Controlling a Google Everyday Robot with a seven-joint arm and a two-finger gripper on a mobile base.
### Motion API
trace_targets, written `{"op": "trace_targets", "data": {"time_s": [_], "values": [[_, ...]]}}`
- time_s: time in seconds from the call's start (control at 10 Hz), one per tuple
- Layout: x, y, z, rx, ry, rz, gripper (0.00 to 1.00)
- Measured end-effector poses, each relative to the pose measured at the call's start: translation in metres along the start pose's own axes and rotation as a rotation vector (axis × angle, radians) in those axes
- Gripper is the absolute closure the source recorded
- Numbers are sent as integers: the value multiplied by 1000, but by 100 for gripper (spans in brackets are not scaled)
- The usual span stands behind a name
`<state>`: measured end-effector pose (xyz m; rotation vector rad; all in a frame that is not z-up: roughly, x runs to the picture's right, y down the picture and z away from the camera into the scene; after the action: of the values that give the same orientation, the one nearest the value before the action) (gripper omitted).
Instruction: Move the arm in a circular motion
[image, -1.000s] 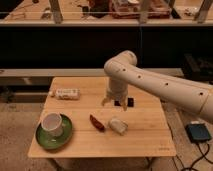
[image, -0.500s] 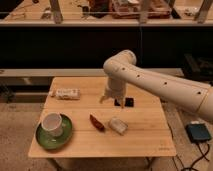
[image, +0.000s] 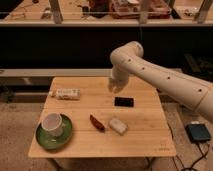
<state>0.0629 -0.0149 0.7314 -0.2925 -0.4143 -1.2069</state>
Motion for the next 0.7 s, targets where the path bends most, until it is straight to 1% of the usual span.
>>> {"op": "trace_targets", "data": {"time_s": [0.1,0.2,0.3,0.4,0.6,0.7], "values": [[4,12,-16,-3,29,20,95],[7,33,-31,-16,59,51,100],[8,60,-44,-33,89,90,100],[6,92,-53,-60,113,138,100],[-4,138,-57,-107,121,214,100],[-15,172,-58,-139,114,274,100]]}}
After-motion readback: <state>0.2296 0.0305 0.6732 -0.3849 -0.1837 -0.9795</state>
